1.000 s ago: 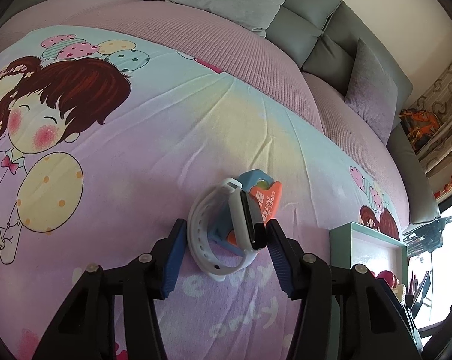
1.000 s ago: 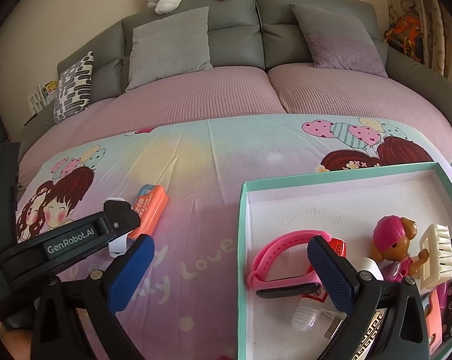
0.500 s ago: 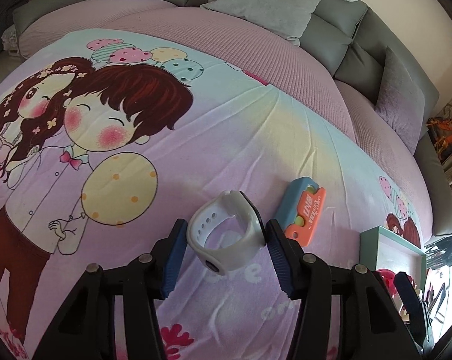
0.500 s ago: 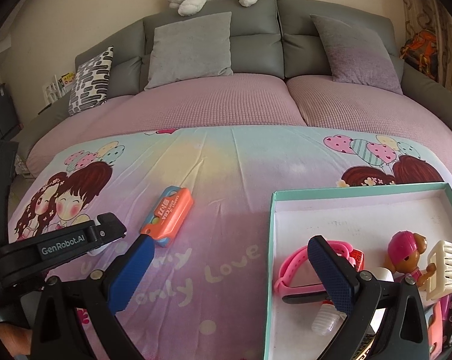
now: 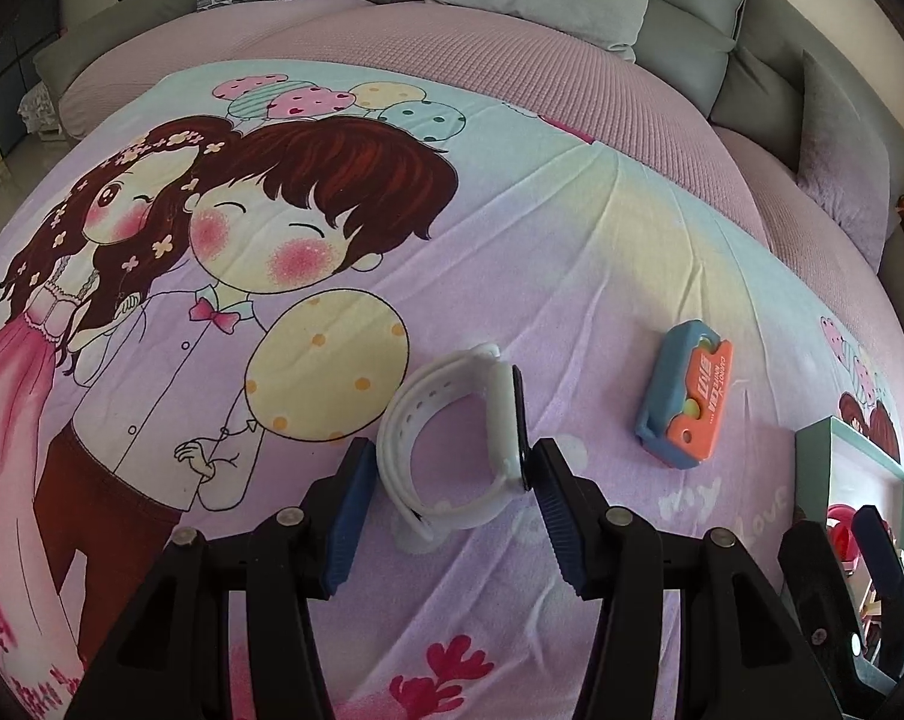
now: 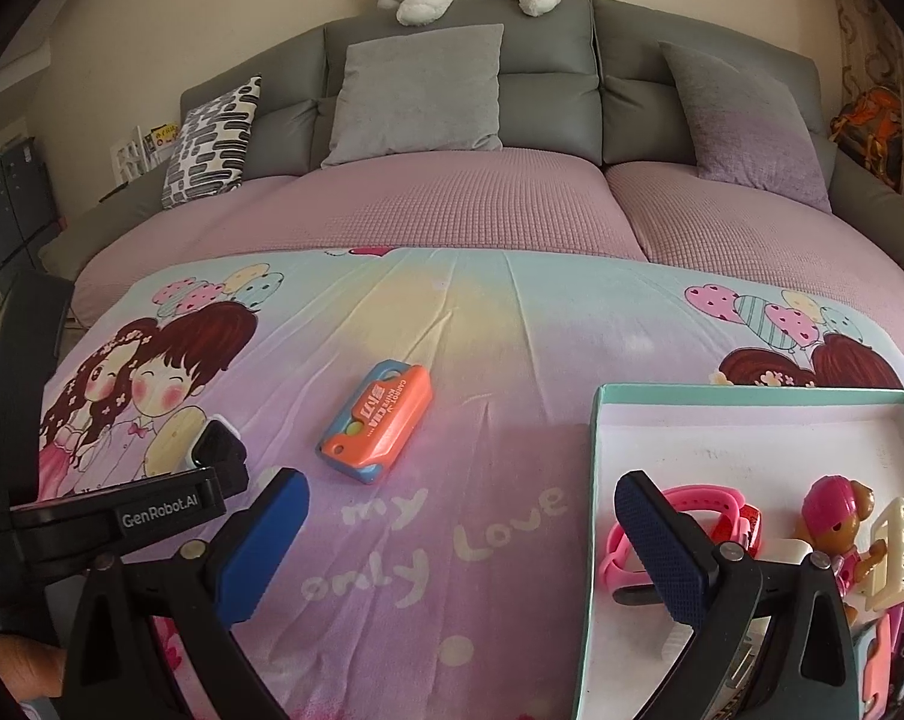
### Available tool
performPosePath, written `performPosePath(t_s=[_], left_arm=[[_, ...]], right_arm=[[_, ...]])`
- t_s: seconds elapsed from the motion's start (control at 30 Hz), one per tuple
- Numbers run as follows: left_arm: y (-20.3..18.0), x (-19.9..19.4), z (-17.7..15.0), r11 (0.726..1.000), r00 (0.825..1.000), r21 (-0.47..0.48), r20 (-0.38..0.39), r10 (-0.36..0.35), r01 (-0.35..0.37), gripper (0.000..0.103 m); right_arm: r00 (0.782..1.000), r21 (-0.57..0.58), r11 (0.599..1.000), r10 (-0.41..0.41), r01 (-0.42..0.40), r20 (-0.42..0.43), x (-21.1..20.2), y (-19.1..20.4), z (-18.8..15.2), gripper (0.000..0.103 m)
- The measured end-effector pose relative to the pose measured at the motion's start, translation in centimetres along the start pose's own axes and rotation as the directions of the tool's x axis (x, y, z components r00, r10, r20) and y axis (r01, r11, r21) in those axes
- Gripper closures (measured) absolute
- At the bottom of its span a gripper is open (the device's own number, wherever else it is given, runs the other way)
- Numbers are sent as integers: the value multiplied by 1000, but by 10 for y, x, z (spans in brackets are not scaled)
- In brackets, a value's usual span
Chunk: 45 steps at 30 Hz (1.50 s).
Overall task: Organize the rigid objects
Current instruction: 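Grasp the orange carrot-knife toy with the right tool while the left holds the smartwatch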
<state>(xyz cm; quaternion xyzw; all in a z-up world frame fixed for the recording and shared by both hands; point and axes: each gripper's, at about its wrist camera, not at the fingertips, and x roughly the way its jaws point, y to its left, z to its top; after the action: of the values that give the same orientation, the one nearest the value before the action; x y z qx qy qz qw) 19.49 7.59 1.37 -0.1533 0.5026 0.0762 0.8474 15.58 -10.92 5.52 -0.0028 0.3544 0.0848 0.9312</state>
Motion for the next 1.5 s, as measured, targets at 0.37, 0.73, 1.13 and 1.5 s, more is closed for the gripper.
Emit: performPosePath(t_s=[0.37, 0.73, 1.13, 1.5], left_arm=[[14, -3, 1, 998, 998, -5, -4, 65, -65, 47], [22, -1, 3, 990, 990, 1, -4, 140, -140, 45], [30, 1, 4, 989, 989, -25, 3, 147, -147, 40], [30, 5, 4, 987, 988, -26, 11, 157, -157, 39]], right_arm=[[991, -22, 995, 96, -99, -92, 27, 18, 22, 0], [974, -92, 990, 82, -103, -213, 78, 41, 25, 6], [964, -124, 989, 44, -78, -262, 110, 48, 23, 11], [972, -117, 993, 4, -32, -234, 107, 44, 27, 32]])
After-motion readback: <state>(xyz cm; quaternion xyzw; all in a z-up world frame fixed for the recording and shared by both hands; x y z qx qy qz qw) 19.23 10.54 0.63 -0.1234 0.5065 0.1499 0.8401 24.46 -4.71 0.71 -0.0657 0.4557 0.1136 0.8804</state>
